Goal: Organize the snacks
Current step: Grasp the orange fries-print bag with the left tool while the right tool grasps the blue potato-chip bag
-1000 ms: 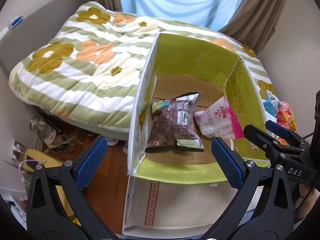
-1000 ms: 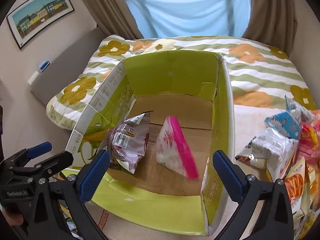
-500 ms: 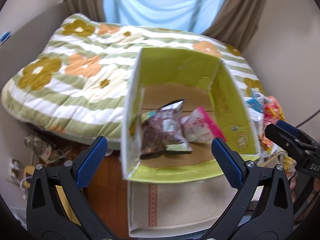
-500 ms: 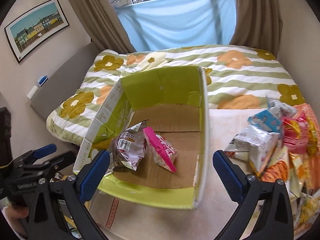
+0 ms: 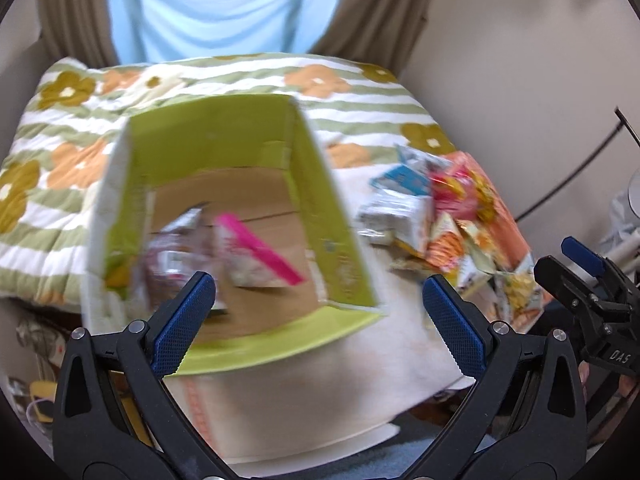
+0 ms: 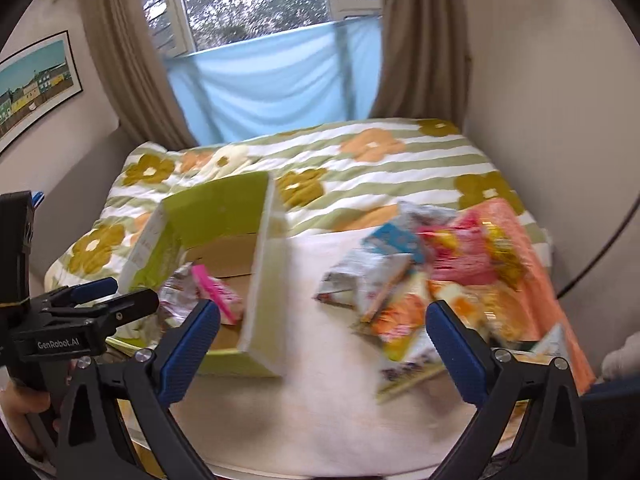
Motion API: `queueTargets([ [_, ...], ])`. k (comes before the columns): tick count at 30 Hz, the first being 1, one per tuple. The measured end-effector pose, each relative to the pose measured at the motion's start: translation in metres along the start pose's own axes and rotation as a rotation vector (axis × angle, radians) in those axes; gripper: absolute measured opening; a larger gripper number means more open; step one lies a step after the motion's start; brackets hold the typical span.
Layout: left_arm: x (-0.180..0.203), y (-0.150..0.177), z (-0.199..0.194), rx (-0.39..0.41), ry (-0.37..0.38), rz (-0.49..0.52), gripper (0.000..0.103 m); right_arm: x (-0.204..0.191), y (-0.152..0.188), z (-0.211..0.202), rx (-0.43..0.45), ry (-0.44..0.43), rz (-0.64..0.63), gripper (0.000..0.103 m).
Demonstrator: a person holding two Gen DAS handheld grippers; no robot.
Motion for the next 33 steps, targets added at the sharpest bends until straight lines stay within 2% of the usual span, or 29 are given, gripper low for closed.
queueTargets([
  [2,0.020,-0.001,0.007,-0.008,0.014,-0.004,0.103,0.024,0.007,-0.006,0.004,0.037,0.012,0.103],
  [6,0.063,-0.002,0.029,-0.043,0.060,-0.028,0.103,0.077,0.022,-0.015,-0.006,0.046,0.060,0.103],
  [10,0.101,-0.002,0.061,-0.094,0.058,-0.056,0.103,0.126,0.035,-0.020,-0.019,0.118,0.058,0.103],
  [17,0.138,-0.004,0.121,-0.177,0.086,-0.141,0.103,0.200,0.055,-0.007,-0.077,0.099,0.076,0.103],
  [24,0.149,-0.009,0.172,-0.220,0.059,-0.197,0.103,0.234,0.074,0.028,-0.157,0.068,0.054,0.103],
  [33,0.151,-0.016,0.212,-0.237,0.061,-0.233,0.103,0.242,0.088,0.069,-0.194,0.030,0.024,0.103],
])
Point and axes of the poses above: each gripper's, at about its wrist camera, not at the fingertips, and z roughly the way its jaws point, x to its right, y to its underside, the point moved 3 cm from there along z, roughly the way its jaws point, and after that the axes turned 15 degrees about -x, right-handed, at the moved point
